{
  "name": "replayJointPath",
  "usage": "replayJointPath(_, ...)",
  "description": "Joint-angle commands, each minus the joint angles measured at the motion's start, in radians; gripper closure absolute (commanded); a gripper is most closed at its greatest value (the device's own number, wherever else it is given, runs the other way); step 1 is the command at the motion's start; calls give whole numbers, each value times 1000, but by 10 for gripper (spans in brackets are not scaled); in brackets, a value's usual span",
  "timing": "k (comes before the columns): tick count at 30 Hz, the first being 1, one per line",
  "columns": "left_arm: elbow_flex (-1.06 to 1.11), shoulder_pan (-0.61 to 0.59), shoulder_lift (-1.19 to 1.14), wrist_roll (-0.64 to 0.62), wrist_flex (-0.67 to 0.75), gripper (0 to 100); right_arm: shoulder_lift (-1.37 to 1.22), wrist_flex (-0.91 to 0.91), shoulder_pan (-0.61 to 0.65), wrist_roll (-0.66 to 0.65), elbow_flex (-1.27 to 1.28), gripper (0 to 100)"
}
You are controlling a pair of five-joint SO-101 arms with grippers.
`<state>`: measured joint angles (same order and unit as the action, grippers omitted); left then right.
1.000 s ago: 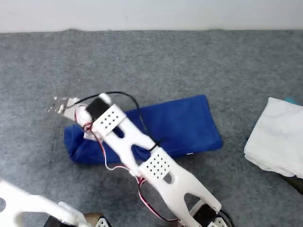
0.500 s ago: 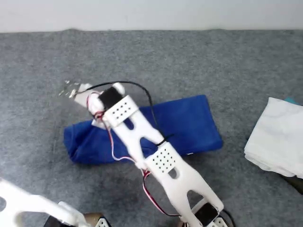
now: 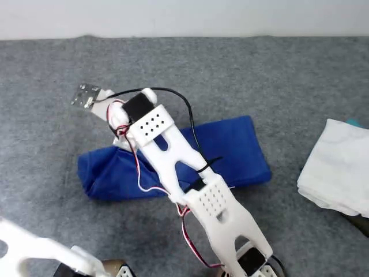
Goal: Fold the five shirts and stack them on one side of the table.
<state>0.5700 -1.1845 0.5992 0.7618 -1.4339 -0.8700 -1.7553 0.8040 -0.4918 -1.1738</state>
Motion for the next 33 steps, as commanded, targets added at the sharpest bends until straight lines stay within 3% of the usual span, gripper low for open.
replayJointPath(1, -5, 8, 25, 11, 9, 985, 222, -42, 25, 9, 302, 988)
replayJointPath(5, -5, 8, 25, 11, 9, 985, 314, -36, 33, 11, 563, 988)
replayJointPath(9, -4, 31, 25, 9, 8, 985, 305, -5, 12, 9, 651, 988)
replayJointPath(18, -4, 54, 29, 8, 6, 985, 154, 113, -117, 3, 658, 988)
replayJointPath(29, 10, 55, 31, 8, 8, 985, 297, 73, -64, 9, 658, 980)
replayJointPath(33, 8, 54, 32, 9, 2, 985, 352, 4, -61, 11, 658, 891)
